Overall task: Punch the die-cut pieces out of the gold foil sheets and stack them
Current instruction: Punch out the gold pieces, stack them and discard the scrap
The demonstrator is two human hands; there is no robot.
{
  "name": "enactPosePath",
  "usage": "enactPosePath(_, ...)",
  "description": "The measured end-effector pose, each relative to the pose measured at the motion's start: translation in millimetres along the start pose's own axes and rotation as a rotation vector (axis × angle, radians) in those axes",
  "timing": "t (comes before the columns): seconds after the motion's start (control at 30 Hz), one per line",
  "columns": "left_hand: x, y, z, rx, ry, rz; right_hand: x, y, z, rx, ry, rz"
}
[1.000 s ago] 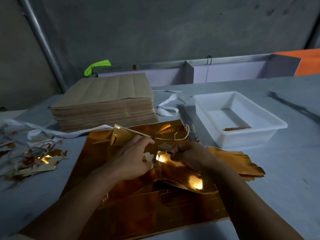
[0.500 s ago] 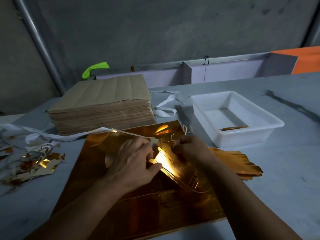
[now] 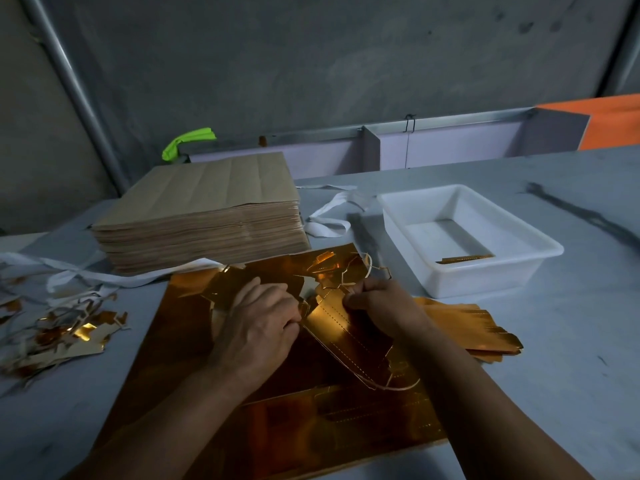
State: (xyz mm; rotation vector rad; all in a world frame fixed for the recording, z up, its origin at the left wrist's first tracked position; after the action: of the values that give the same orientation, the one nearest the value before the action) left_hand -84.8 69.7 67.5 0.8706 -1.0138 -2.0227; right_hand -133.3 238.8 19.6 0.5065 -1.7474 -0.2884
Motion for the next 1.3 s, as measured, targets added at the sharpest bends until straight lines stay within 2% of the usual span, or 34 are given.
enactPosePath(0.17, 1.6, 4.6, -1.8, -0.080, -0.034, 0.004, -15.0, 7.7, 1.8, -0.047, -0.112, 0.196)
enactPosePath(0.3, 4.1, -1.3, -7.5, -0.075, -0.050, 0.001, -21.7, 16.1, 2.6, -0.105, -0.136, 0.277)
enactPosePath(0.43, -1.4, -15.5, -13.6, 0.048, -0.068, 0.006, -24.4, 14.6, 2.2, -0.104, -0.162, 0.404)
enactPosePath(0.5, -1.9, -26.5, -16.1, 0.172, 0.000, -0.049, -23.8, 12.8, 1.7, -0.111, -0.141, 0.404)
enactPosePath(0.6, -2.3, -32.0, -12.0, 0.250, 0.200, -0.395, -17.8, 8.9, -0.9, -0.140, -0.059, 0.369)
enactPosePath(0.7, 0.2, -37.2, -2.5, 0.219, 0.503, -0.947, -8.9, 2.0, -3.5, -0.143, 0.031, 0.330)
enactPosePath(0.77, 6.2, -48.7, -2.2, 0.189, 0.734, -1.181, -2.6, -3.4, -4.7, -0.134, 0.093, 0.274)
enactPosePath(0.8, 10.2, -53.8, -3.3, 0.160, 0.833, -1.206, 0.2, -5.7, -4.5, -0.128, 0.122, 0.233)
enactPosePath(0.93, 30.1, -61.6, -9.4, -0.025, 1.016, -1.088, 4.9, -18.4, -2.1, 0.015, 0.193, 0.037)
enactPosePath(1.07, 46.6, -52.6, -11.0, -0.238, 1.114, -1.203, -1.7, -35.0, -7.9, 0.243, 0.186, -0.038)
enactPosePath(1.17, 56.2, -47.8, -13.3, -0.360, 1.149, -1.266, -7.3, -39.0, -8.7, 0.276, 0.175, -0.085)
enactPosePath(1.23, 60.7, -47.0, -14.0, -0.424, 1.170, -1.343, -11.3, -40.4, -7.8, 0.285, 0.153, -0.201)
enactPosePath(1.3, 65.3, -45.5, -13.4, -0.488, 1.189, -1.422, -11.3, -43.6, -8.0, 0.308, 0.206, -0.364)
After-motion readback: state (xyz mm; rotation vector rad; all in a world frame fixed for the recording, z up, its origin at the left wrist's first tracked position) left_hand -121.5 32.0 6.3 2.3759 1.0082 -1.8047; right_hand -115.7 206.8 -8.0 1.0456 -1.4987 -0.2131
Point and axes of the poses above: each hand's wrist, its own z-axis towards the middle knuckle, its own y-axis out of the back of the hand, x = y × z, the point moved 8 cm from there along z, towards the middle knuckle, and after that the axes turned 12 degrees about -z, right-handed, at the moved point
